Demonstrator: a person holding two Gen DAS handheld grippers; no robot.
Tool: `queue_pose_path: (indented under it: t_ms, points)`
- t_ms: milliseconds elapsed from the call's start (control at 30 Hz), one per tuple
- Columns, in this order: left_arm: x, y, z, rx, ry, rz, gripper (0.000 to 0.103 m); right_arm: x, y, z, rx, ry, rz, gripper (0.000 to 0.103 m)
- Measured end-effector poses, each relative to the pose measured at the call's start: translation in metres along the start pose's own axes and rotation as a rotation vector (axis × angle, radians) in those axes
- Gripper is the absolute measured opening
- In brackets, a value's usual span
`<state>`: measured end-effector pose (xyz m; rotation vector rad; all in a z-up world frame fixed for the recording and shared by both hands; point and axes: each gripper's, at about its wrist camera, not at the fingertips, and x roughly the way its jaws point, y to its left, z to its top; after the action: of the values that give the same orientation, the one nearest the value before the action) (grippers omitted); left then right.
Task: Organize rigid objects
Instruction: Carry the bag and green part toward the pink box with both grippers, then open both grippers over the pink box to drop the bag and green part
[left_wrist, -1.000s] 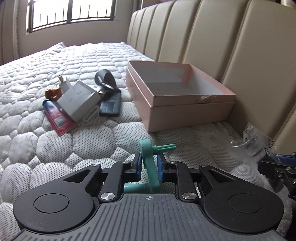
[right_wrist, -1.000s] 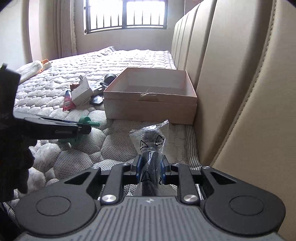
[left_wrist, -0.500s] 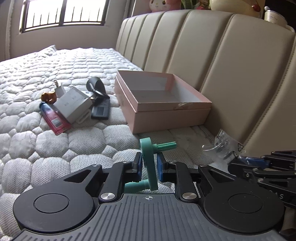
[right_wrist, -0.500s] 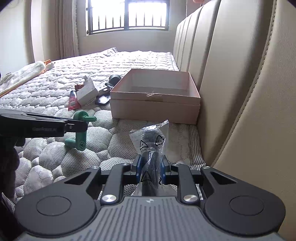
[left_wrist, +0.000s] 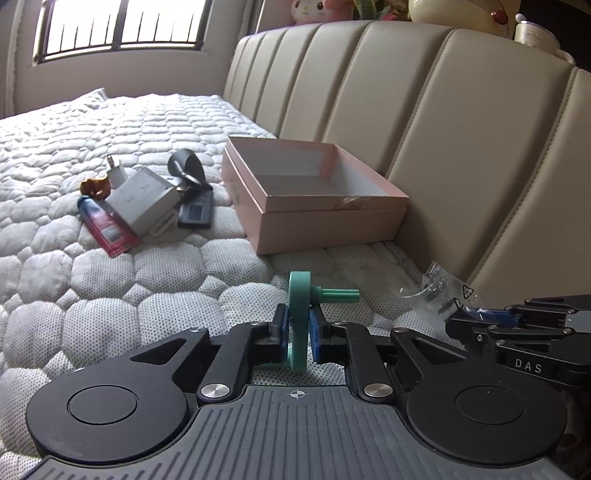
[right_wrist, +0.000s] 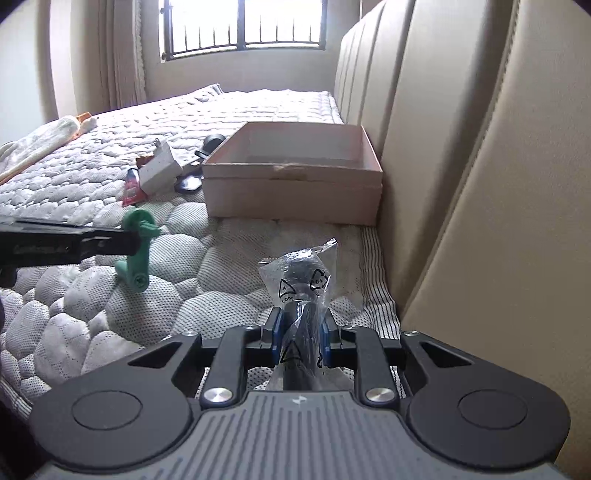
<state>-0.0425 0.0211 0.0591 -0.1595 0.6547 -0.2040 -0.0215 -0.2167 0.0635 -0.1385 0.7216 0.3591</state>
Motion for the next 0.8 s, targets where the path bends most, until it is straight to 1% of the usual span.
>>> queue_pose_path:
  t_ms: [133, 233, 333, 400, 433, 467, 500, 533, 567, 600, 633, 667, 700, 733, 800]
  points:
    - [-0.007, -0.003, 0.009, 0.002, -0.023, -0.038, 0.014, -0.001, -0.001, 0.002, 0.006, -0.001, -0.001, 0.020]
    - [-0.011, -0.007, 0.030, 0.015, -0.065, -0.066, 0.014, -0.010, -0.001, 0.013, 0.012, -0.042, 0.015, 0.020]
    - [-0.010, -0.008, 0.069, 0.029, -0.138, -0.095, 0.014, -0.017, 0.000, 0.034, 0.016, -0.115, 0.011, 0.020]
    - [-0.003, -0.008, 0.103, 0.047, -0.189, -0.107, 0.014, -0.015, 0.004, 0.059, 0.015, -0.174, -0.019, 0.020]
    - [0.003, -0.005, 0.121, 0.041, -0.206, -0.122, 0.014, -0.011, 0.005, 0.075, 0.028, -0.201, -0.034, 0.020]
    - [0.013, 0.000, 0.139, 0.011, -0.213, -0.152, 0.014, -0.005, 0.007, 0.093, 0.045, -0.227, -0.040, 0.020]
    - [0.027, 0.009, 0.158, -0.039, -0.200, -0.194, 0.017, 0.004, 0.008, 0.112, 0.057, -0.255, -0.043, 0.020]
    - [0.045, 0.018, 0.175, -0.085, -0.164, -0.236, 0.018, 0.014, 0.009, 0.129, 0.059, -0.287, -0.047, 0.023]
    - [0.061, 0.024, 0.187, -0.113, -0.131, -0.258, 0.019, 0.024, 0.009, 0.143, 0.067, -0.317, -0.060, 0.039]
    - [0.077, 0.029, 0.194, -0.121, -0.113, -0.254, 0.019, 0.034, 0.008, 0.155, 0.084, -0.323, -0.098, 0.048]
    - [0.089, 0.033, 0.197, -0.107, -0.105, -0.233, 0.019, 0.042, 0.006, 0.160, 0.103, -0.320, -0.128, 0.060]
    - [0.099, 0.036, 0.197, -0.089, -0.097, -0.209, 0.019, 0.046, 0.003, 0.159, 0.118, -0.324, -0.127, 0.065]
    - [0.106, 0.041, 0.194, -0.082, -0.088, -0.197, 0.019, 0.048, 0.000, 0.153, 0.124, -0.324, -0.109, 0.067]
    - [0.109, 0.048, 0.189, -0.090, -0.083, -0.191, 0.019, 0.051, -0.001, 0.145, 0.124, -0.313, -0.099, 0.072]
    - [0.110, 0.069, 0.176, -0.120, -0.092, -0.166, 0.019, 0.057, 0.001, 0.123, 0.089, -0.281, -0.087, 0.075]
